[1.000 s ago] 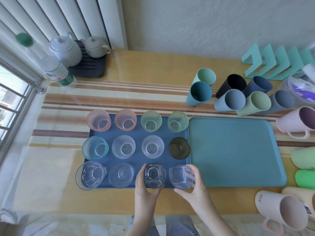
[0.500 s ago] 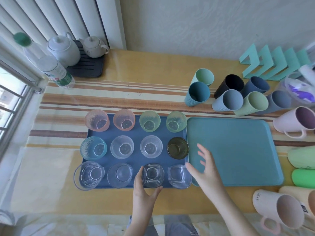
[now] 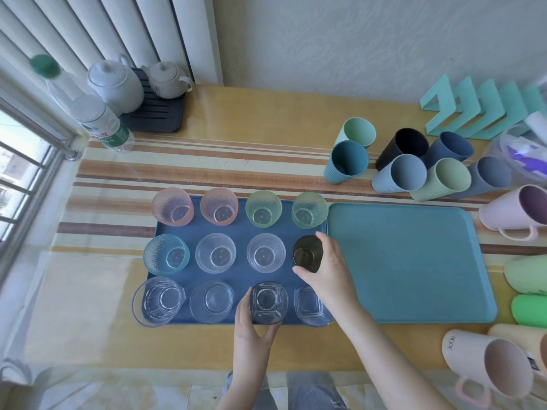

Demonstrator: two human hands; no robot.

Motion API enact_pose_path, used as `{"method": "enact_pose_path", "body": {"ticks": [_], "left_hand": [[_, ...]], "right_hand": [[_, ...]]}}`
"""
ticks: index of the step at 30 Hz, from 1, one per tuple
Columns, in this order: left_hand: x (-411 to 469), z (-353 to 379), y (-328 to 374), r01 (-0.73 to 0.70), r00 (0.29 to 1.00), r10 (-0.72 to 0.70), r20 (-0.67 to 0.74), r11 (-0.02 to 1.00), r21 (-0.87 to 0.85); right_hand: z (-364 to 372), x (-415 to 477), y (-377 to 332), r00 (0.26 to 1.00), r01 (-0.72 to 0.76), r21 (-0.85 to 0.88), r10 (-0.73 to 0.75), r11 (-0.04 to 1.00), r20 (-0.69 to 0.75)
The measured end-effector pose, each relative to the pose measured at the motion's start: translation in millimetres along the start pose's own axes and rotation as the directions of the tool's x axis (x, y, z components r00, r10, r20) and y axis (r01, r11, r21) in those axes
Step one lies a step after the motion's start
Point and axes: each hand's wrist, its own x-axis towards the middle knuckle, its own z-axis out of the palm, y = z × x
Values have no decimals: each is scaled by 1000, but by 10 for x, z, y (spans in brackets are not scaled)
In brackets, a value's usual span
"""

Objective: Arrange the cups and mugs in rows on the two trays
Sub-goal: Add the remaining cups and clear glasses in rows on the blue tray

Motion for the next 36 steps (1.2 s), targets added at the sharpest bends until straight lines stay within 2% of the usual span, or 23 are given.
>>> {"method": "enact_pose_path", "body": {"ticks": [4, 9, 12, 18, 23, 30, 36], "left_hand": [[-6, -5, 6, 3, 1000, -3, 2, 1000, 1], [-9, -12, 33, -2, 1000, 2, 1, 1000, -14], [-11, -5, 56, -6, 1000, 6, -2, 1000, -15], [-6, 18, 120, -6, 1000, 5, -14, 1000, -28], [19, 26, 150, -22, 999, 22, -35, 1000, -6], [5, 17, 150, -35, 999, 35, -37, 999, -15], [6, 20, 140, -44, 998, 44, -34, 999, -12]], "right_hand": [[-54, -41, 45, 999, -9, 81, 5, 997, 52], [-226, -356, 425, 1000, -25, 180, 22, 983, 20], [-183, -666, 622, 988, -107, 232, 78, 967, 131], [119, -855, 651, 969, -113, 355, 23, 928, 247], [215, -782, 609, 986, -93, 373, 34, 923, 162], [269, -770, 620, 996, -40, 284, 17, 958, 86], [312, -785, 612, 1000, -30, 275, 27, 961, 14]]}}
